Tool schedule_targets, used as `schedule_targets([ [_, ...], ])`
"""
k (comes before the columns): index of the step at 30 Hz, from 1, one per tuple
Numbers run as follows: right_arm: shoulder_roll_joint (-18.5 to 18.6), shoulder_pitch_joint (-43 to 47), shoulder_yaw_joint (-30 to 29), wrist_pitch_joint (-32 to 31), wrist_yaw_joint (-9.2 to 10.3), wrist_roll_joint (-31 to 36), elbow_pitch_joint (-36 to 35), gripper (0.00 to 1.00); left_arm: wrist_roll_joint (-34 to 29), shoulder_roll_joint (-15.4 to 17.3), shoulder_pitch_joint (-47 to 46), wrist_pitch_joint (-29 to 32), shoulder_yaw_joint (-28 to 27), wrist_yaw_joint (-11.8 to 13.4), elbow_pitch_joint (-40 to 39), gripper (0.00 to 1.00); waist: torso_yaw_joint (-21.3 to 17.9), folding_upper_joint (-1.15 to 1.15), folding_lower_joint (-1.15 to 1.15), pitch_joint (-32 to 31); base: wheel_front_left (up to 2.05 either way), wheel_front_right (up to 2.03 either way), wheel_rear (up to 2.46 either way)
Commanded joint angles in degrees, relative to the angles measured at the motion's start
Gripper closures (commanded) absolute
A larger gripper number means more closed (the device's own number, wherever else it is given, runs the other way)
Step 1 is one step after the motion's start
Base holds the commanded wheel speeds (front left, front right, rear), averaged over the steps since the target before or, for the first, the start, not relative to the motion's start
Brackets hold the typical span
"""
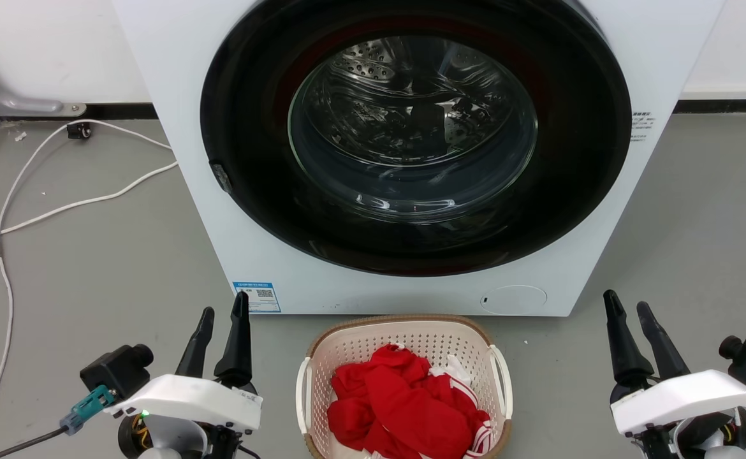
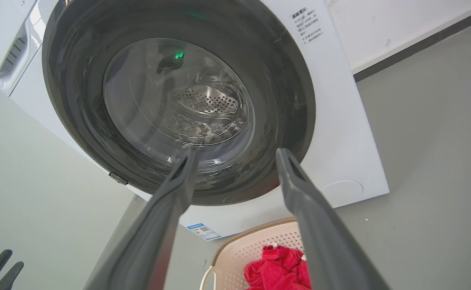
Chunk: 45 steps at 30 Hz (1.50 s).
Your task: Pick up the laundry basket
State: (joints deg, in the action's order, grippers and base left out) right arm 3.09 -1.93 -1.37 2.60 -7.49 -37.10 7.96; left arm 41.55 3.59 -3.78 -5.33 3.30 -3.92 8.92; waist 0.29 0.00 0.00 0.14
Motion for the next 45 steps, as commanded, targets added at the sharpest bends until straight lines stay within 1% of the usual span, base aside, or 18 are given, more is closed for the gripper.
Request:
schedule_targets([
  [1, 0.0, 0.3, 0.1, 0.4, 0.00, 1.8, -1.0, 0.00, -1.7, 0.6, -0.3, -0.6, 0.3, 0.2, -0.9, 0.00, 0.0, 0.00, 0.00, 0.0, 0.00, 0.00, 0.00],
  [12, -0.1, 1.0, 0.5, 0.7, 0.00, 11.0, -3.0, 0.00, -9.6, 1.4, -0.3, -2.4, 1.7, 1.5, -1.4, 0.00, 0.0, 0.00, 0.00, 0.0, 0.00, 0.00, 0.00],
  [22, -0.1, 1.6, 0.9, 1.5, 0.00, 18.1, -4.4, 0.00, -15.6, 1.9, -0.2, -3.9, 2.7, 2.5, -1.6, 0.00, 0.0, 0.00, 0.00, 0.0, 0.00, 0.00, 0.00],
  [40, -0.2, 2.8, 0.7, 1.6, 0.00, 28.4, -6.0, 0.00, -25.0, 2.5, 0.1, -6.3, 4.0, 4.0, -1.6, 0.00, 0.1, 0.00, 0.00, -0.1, 0.00, 0.00, 0.00],
  [45, -0.2, 2.9, 0.7, 1.7, 0.00, 30.1, -6.2, 0.00, -27.1, 2.5, 0.2, -6.9, 4.4, 4.2, -1.4, 0.00, 0.1, 0.00, 0.00, 0.0, 0.00, 0.00, 0.00],
])
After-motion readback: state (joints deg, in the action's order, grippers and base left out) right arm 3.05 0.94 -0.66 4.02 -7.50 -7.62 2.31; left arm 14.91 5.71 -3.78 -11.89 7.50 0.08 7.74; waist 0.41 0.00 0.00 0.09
